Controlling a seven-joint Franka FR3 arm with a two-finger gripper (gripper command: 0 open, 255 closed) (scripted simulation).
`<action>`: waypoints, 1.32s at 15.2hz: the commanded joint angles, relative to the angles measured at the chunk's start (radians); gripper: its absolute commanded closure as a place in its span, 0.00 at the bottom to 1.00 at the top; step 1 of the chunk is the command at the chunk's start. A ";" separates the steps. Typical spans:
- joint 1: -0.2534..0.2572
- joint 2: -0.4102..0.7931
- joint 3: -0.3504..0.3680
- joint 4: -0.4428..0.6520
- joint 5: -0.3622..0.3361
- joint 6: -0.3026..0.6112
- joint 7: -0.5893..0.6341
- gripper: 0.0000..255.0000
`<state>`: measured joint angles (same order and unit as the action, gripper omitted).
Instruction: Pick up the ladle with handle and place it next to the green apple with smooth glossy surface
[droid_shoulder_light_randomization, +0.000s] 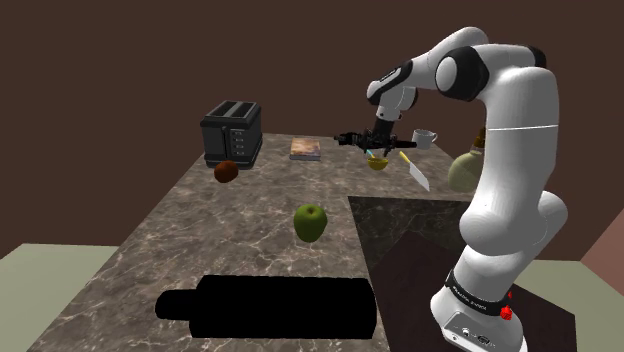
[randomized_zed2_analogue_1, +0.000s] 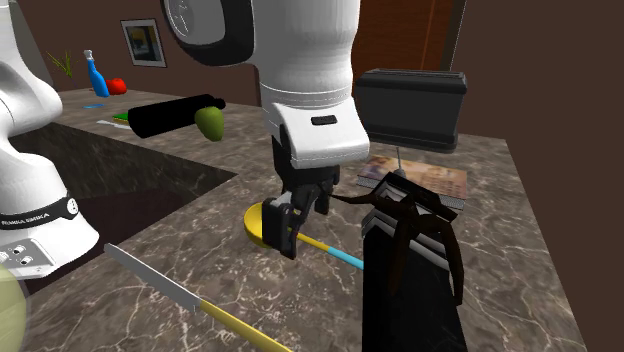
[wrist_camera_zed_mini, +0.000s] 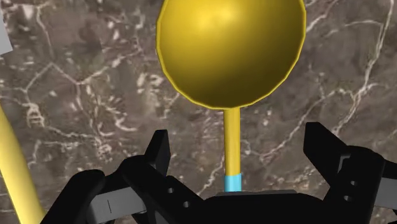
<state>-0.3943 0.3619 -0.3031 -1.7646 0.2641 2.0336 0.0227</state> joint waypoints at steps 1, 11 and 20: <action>-0.001 0.016 0.003 -0.005 0.007 0.020 -0.004 0.00; 0.000 0.034 0.008 -0.028 0.018 0.061 -0.011 0.00; 0.000 0.034 0.008 -0.028 0.018 0.061 -0.011 1.00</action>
<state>-0.3945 0.3959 -0.2949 -1.7921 0.2821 2.0937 0.0120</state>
